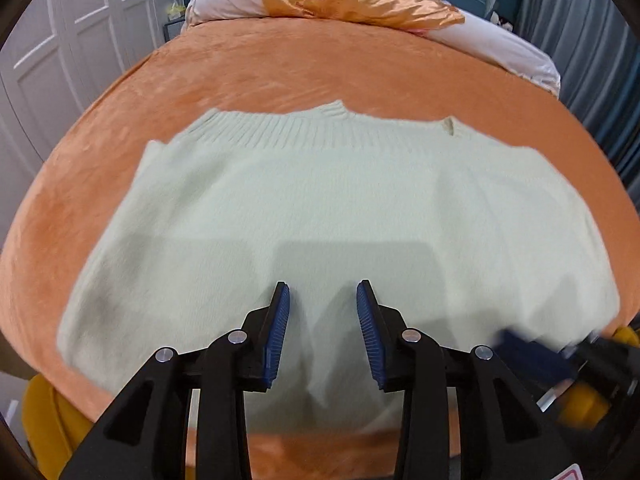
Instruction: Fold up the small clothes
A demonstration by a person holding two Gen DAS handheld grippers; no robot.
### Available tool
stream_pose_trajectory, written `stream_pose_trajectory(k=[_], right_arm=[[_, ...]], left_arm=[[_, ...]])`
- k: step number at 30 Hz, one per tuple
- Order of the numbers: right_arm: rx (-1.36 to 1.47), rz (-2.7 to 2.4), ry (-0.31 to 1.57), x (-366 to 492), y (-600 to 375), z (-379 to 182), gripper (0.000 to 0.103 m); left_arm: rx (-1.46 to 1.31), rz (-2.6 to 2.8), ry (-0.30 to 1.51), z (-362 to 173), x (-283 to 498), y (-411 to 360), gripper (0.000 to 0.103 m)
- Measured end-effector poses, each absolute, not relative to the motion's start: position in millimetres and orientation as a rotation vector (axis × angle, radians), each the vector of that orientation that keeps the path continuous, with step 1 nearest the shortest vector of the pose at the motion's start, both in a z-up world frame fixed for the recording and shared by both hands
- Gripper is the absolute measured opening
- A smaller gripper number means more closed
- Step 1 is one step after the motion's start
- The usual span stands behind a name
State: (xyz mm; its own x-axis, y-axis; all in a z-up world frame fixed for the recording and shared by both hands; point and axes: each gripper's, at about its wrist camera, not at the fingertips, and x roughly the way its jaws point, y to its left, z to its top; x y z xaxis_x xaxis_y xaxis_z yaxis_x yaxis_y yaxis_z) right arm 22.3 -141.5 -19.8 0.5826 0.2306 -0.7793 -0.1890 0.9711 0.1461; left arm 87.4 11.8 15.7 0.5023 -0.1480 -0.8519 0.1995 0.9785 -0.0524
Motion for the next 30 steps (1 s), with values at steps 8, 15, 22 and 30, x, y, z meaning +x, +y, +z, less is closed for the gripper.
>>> stream_pose_trajectory(k=[8, 15, 22, 30], right_arm=[[0.611, 0.026, 1.023, -14, -285, -54, 0.000], [0.490, 0.057, 0.973, -18, -237, -29, 0.007], [0.422, 0.108, 0.978, 4, -206, -13, 0.007], [0.359, 0.134, 1.027, 30, -171, -12, 0.015]], left_arm=[[0.011, -0.172, 1.059, 4, 64, 45, 0.036], [0.070, -0.135, 1.025, 1, 57, 39, 0.037], [0.067, -0.141, 1.014, -1, 57, 40, 0.037], [0.048, -0.153, 1.004, -2, 57, 44, 0.037]])
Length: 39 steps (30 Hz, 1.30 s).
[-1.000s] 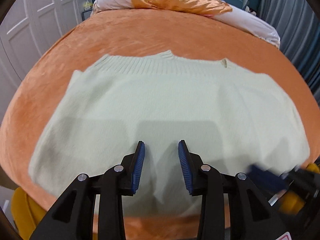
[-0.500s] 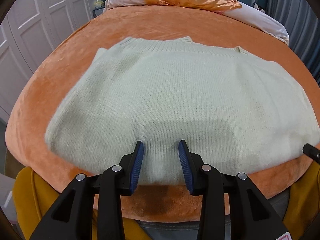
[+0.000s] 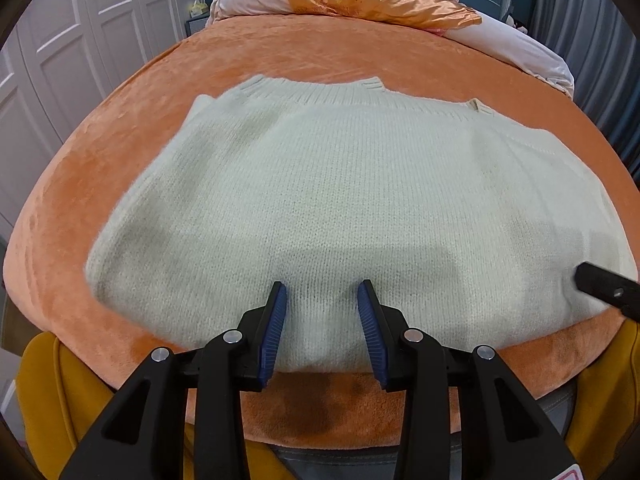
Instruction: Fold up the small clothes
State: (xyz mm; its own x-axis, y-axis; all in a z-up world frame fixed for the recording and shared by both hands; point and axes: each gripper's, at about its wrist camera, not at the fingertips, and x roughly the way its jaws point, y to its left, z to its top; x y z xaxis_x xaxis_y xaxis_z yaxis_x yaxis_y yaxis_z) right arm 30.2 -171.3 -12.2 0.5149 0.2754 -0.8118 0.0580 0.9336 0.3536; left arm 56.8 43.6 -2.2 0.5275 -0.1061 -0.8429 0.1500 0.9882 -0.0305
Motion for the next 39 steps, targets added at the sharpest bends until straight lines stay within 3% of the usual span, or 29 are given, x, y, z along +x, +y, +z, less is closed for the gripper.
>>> stream_pose_trajectory(k=[3, 15, 20, 26, 28, 30, 32, 37, 39], right_arm=[[0.319, 0.129, 1.108, 39, -157, -31, 0.017], [0.328, 0.106, 1.104, 36, -155, -40, 0.016], [0.335, 0.088, 1.100, 33, -154, -39, 0.016], [0.282, 0.053, 1.063, 31, -161, -18, 0.017], [0.287, 0.011, 1.014, 37, -179, -3, 0.025], [0.309, -0.071, 0.954, 47, -211, 13, 0.048], [0.333, -0.134, 0.925, 59, -241, 22, 0.050], [0.449, -0.279, 0.899, 104, -325, 26, 0.056], [0.494, -0.339, 0.899, 123, -350, 19, 0.063]], left_arm=[[0.046, -0.156, 1.000, -3, 57, 45, 0.038], [0.050, -0.159, 0.989, -3, 56, 42, 0.039], [-0.058, -0.218, 0.959, 6, 54, 51, 0.049], [-0.135, -0.193, 0.893, 36, 59, 76, 0.050], [-0.129, -0.182, 0.865, 49, 72, 84, 0.050], [-0.134, -0.172, 0.847, 59, 88, 92, 0.054], [-0.173, -0.174, 0.843, 68, 113, 103, 0.062], [-0.289, -0.191, 0.923, 63, 181, 122, 0.064], [-0.305, -0.167, 0.974, 52, 211, 124, 0.064]])
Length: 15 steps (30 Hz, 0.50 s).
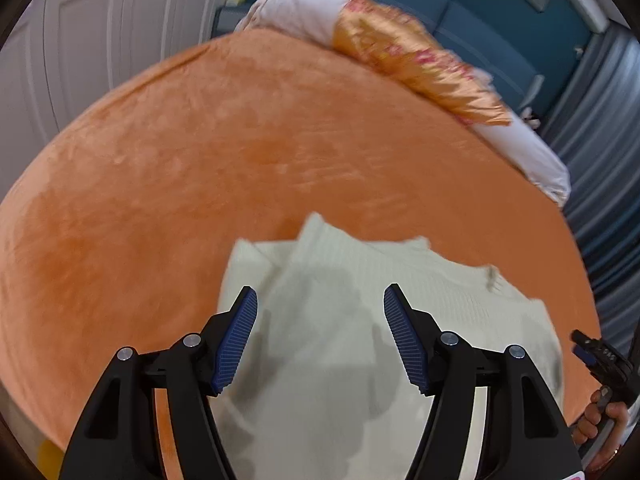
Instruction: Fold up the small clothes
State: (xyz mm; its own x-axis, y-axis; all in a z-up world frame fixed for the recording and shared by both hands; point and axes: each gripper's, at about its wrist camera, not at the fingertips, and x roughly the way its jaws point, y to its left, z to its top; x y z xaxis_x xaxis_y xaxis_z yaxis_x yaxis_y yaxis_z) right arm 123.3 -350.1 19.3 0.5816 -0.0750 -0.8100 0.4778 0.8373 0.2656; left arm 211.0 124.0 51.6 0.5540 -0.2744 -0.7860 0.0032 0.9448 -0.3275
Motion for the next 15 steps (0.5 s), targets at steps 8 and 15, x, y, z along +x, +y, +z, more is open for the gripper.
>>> stream_pose_trajectory(k=[8, 15], right_arm=[[0.464, -0.316, 1.034, 171, -366, -29, 0.043], [0.508, -0.225, 0.690, 109, -372, 40, 0.008]], left_arm=[[-0.405, -0.216, 1.069, 7, 250, 116, 0.034], [-0.371, -0.226, 0.962, 33, 237, 120, 0.009]])
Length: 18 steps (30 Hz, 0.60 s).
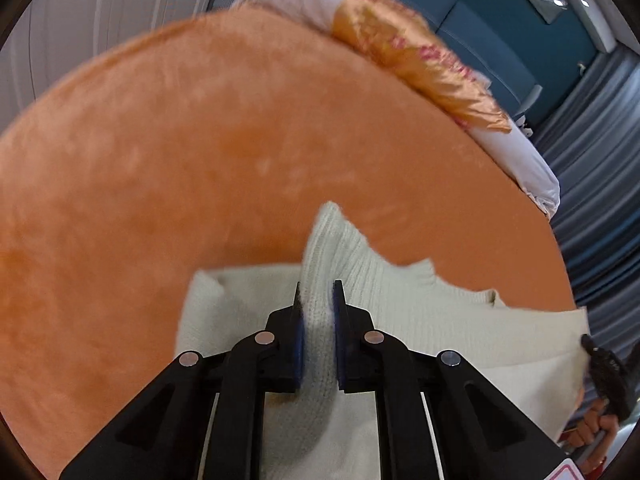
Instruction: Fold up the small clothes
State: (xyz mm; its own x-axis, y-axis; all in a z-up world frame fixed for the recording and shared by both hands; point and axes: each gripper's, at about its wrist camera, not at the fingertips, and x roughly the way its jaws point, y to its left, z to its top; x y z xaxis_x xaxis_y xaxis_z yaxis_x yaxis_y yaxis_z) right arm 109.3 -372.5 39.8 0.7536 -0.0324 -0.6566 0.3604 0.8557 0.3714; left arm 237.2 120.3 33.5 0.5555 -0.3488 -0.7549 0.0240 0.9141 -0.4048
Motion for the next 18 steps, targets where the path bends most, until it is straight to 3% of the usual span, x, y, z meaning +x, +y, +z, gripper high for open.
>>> stream_pose_trajectory(k=[4, 8, 10, 12, 18], right_arm=[[0.387, -0.329, 0.978, 137, -373, -46, 0.009], [0.378, -0.390, 0.867, 122, -361, -14, 0.016], [0.376, -0.387, 0.762, 101, -350, 12, 0.016], [0.380, -0.312, 0.708, 80, -325, 32, 0.023], [0.320, 0.005, 0.849, 66, -215, 17, 0.023]], left_arm=[[-0.293, -0.160, 1.055, 0, 250, 106, 0.012], [-0.236, -0.100, 1.015, 2, 241, 101, 0.021], [-0.192, -0.065, 0.979, 20, 228, 100, 0.021], [-0.149, -0.031, 0.912, 38, 207, 98, 0.021], [-0.218, -0.154, 0.879, 70, 141, 70, 0.028]])
